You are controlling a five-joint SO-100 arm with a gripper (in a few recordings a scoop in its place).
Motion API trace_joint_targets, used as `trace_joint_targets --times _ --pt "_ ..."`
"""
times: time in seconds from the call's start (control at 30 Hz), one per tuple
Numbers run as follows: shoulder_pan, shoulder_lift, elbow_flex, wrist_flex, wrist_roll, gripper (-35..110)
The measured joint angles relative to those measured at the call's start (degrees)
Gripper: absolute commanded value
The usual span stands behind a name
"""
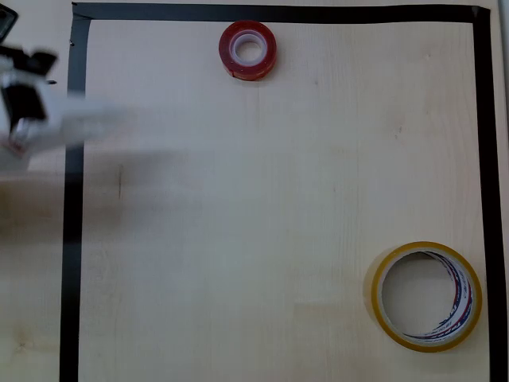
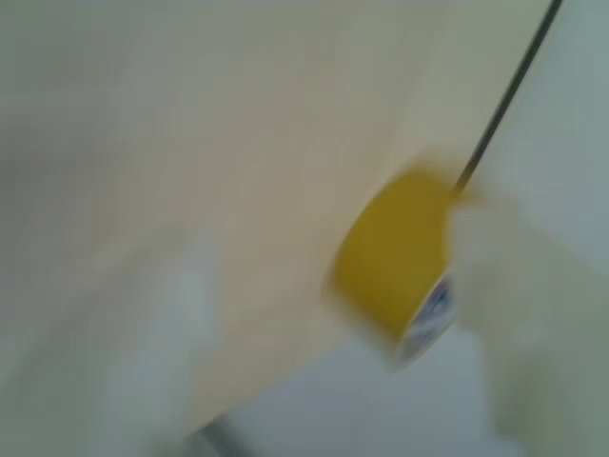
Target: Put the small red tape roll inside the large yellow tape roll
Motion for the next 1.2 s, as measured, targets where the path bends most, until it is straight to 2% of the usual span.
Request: trace_joint_targets --times 0.33,0.5,0.97,1.2 --pt "-3.96 -40.52 -20.13 -7.73 -1.23 13" --pt "-4.04 -53.88 -26.37 -10.28 -1.23 13" --pt "-2.29 -67.24 -37.0 -12.39 -4.04 15" --pt "-3.6 -72.69 -45.18 -8.79 -4.22 15"
